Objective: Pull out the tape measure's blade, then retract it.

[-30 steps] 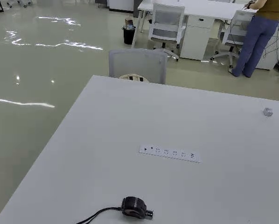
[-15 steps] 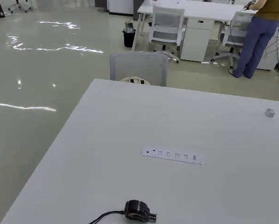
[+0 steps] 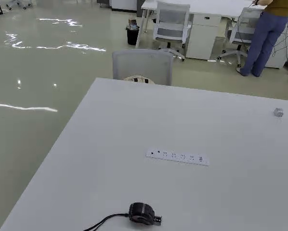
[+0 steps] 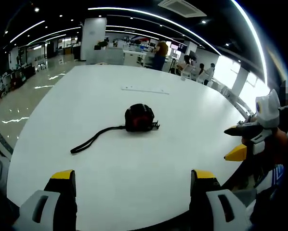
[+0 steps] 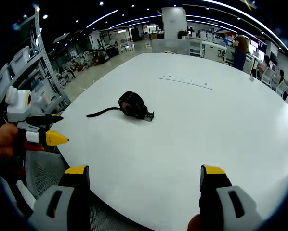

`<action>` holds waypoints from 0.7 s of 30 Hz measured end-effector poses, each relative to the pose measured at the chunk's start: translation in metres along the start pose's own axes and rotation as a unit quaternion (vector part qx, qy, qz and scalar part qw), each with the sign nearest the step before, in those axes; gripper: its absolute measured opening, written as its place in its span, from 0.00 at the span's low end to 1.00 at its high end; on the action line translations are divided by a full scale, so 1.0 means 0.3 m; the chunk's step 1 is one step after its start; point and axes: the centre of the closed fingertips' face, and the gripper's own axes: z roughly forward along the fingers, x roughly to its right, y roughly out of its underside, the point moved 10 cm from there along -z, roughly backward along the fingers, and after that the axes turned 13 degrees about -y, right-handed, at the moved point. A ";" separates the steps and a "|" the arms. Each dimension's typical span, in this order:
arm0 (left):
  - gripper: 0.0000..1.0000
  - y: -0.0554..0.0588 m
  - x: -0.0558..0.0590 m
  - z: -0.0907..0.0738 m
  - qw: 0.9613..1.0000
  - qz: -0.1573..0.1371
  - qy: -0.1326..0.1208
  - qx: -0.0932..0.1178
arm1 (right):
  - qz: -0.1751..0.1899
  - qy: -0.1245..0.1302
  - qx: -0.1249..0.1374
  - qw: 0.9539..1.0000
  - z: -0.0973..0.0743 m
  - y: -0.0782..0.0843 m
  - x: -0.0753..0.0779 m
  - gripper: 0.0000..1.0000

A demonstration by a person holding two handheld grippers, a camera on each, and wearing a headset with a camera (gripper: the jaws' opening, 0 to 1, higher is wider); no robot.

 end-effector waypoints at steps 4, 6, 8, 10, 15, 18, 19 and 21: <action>0.97 0.012 -0.006 -0.014 1.000 -0.005 -0.001 0.000 | 0.003 0.004 -0.002 1.000 -0.014 0.014 -0.006 0.99; 0.98 0.013 -0.006 -0.018 1.000 -0.008 0.000 0.002 | 0.008 0.000 -0.002 1.000 -0.016 0.020 -0.011 0.99; 0.99 0.014 -0.007 -0.021 1.000 -0.010 -0.001 0.001 | 0.008 0.002 -0.001 1.000 -0.021 0.024 -0.014 0.99; 0.99 0.013 -0.009 -0.024 1.000 -0.011 -0.002 0.003 | 0.008 0.005 -0.002 1.000 -0.025 0.026 -0.015 0.99; 1.00 0.007 -0.015 -0.027 1.000 -0.014 -0.004 0.007 | 0.011 0.006 -0.002 1.000 -0.027 0.027 -0.016 0.99; 1.00 0.004 -0.015 -0.030 1.000 -0.014 -0.004 0.005 | 0.011 0.006 -0.003 1.000 -0.027 0.028 -0.016 0.99; 1.00 0.008 -0.017 -0.026 1.000 -0.014 -0.004 0.005 | 0.010 0.007 -0.003 1.000 -0.027 0.029 -0.015 0.99; 1.00 0.011 -0.016 -0.027 1.000 -0.015 -0.004 0.004 | 0.013 0.006 -0.002 1.000 -0.026 0.031 -0.015 0.99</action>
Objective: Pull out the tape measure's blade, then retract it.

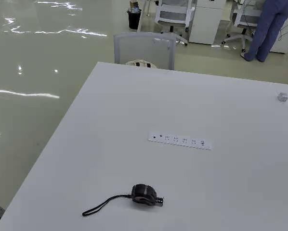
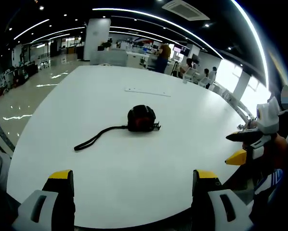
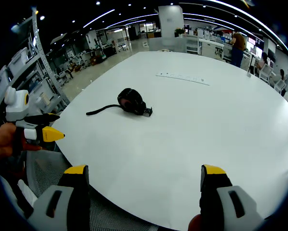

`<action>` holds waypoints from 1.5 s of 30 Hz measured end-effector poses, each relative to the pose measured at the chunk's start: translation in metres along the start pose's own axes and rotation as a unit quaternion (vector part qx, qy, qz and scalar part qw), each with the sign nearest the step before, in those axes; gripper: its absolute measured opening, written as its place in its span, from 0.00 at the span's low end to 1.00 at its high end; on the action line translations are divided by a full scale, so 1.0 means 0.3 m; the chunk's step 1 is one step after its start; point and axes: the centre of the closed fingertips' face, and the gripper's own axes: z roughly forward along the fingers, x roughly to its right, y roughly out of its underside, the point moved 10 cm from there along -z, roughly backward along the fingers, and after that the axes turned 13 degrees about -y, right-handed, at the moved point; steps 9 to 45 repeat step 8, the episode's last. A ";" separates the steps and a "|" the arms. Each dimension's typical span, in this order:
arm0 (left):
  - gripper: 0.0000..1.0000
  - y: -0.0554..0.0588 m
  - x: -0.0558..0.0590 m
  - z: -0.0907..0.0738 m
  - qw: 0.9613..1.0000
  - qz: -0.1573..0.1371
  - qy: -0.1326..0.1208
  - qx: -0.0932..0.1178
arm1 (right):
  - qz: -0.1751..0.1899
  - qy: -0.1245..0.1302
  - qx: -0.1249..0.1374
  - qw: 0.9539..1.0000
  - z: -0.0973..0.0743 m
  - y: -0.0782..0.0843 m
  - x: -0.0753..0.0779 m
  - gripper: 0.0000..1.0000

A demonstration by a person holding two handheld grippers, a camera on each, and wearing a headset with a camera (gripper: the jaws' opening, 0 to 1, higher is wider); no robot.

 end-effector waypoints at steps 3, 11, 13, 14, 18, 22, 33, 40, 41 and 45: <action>1.00 0.004 0.000 -0.001 1.000 0.000 -0.001 -0.001 | -0.002 0.000 -0.001 1.000 -0.001 0.000 0.000 0.99; 1.00 0.012 -0.003 -0.002 1.000 -0.003 -0.002 -0.003 | -0.003 0.001 -0.001 1.000 -0.005 -0.002 -0.005 0.99; 1.00 0.012 -0.003 -0.002 1.000 -0.003 -0.002 -0.003 | -0.003 0.001 -0.001 1.000 -0.005 -0.002 -0.005 0.99; 1.00 0.012 -0.003 -0.002 1.000 -0.003 -0.002 -0.003 | -0.003 0.001 -0.001 1.000 -0.005 -0.002 -0.005 0.99; 1.00 0.012 -0.003 -0.002 1.000 -0.003 -0.002 -0.003 | -0.003 0.001 -0.001 1.000 -0.005 -0.002 -0.005 0.99; 1.00 0.012 -0.003 -0.002 1.000 -0.003 -0.002 -0.003 | -0.003 0.001 -0.001 1.000 -0.005 -0.002 -0.005 0.99; 1.00 0.012 -0.003 -0.002 1.000 -0.003 -0.002 -0.003 | -0.003 0.001 -0.001 1.000 -0.005 -0.002 -0.005 0.99; 1.00 0.012 -0.003 -0.002 1.000 -0.003 -0.002 -0.003 | -0.003 0.001 -0.001 1.000 -0.005 -0.002 -0.005 0.99; 1.00 0.012 -0.003 -0.002 1.000 -0.003 -0.002 -0.003 | -0.003 0.001 -0.001 1.000 -0.005 -0.002 -0.005 0.99; 1.00 0.012 -0.003 -0.002 1.000 -0.003 -0.002 -0.003 | -0.003 0.001 -0.001 1.000 -0.005 -0.002 -0.005 0.99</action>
